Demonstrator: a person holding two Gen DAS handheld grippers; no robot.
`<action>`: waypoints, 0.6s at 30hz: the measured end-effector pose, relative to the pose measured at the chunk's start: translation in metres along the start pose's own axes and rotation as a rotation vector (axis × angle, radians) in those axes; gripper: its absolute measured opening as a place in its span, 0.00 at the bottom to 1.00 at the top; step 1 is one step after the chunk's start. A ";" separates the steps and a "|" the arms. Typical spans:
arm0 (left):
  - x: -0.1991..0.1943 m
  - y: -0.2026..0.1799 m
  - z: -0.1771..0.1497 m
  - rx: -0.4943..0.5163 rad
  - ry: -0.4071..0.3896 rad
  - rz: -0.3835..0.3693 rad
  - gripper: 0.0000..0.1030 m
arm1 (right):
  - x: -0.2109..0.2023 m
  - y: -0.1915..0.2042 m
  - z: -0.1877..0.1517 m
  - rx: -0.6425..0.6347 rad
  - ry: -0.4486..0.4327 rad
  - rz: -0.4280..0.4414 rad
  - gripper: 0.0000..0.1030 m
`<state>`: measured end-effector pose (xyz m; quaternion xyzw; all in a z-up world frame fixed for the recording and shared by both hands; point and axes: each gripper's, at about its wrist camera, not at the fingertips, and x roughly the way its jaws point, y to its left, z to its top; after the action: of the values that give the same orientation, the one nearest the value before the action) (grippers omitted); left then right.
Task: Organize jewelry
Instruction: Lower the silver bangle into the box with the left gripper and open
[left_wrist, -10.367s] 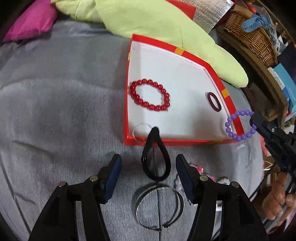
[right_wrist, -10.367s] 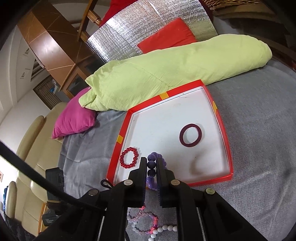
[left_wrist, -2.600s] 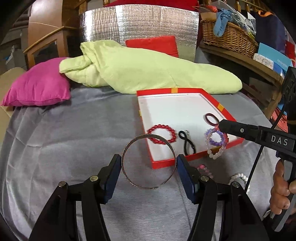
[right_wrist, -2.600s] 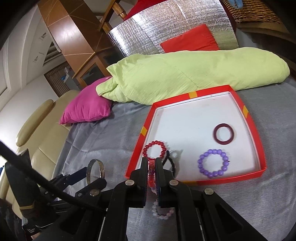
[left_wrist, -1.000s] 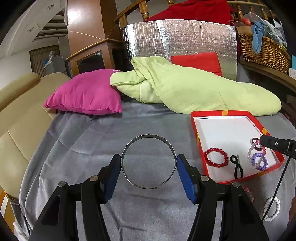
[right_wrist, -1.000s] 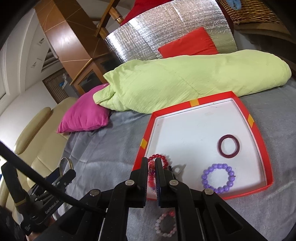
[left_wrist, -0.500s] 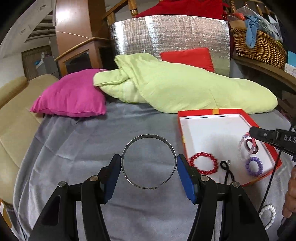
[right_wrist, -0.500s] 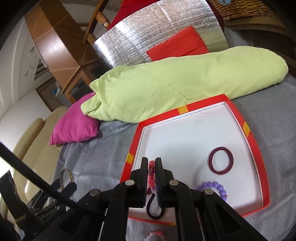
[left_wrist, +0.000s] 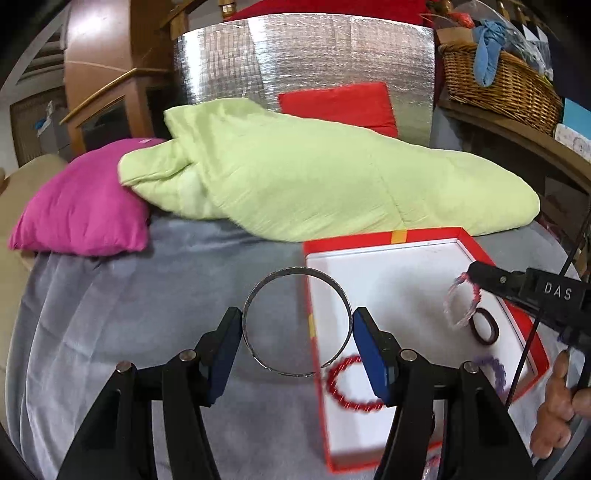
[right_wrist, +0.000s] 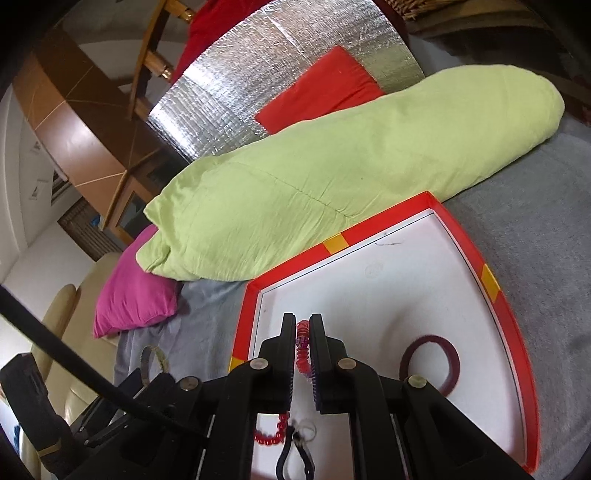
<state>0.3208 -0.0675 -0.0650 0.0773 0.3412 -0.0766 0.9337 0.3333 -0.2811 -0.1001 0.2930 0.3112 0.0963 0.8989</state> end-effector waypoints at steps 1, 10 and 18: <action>0.004 -0.002 0.002 0.003 0.003 -0.001 0.61 | 0.002 -0.002 0.002 0.009 -0.001 0.000 0.08; 0.040 -0.028 0.012 0.010 0.062 -0.050 0.61 | 0.016 -0.009 0.008 0.033 0.006 -0.006 0.08; 0.052 -0.052 0.005 0.074 0.107 -0.055 0.61 | 0.016 -0.024 0.009 0.063 0.009 -0.026 0.08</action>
<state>0.3528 -0.1244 -0.0997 0.1066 0.3898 -0.1105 0.9080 0.3507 -0.2991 -0.1168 0.3164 0.3222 0.0761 0.8890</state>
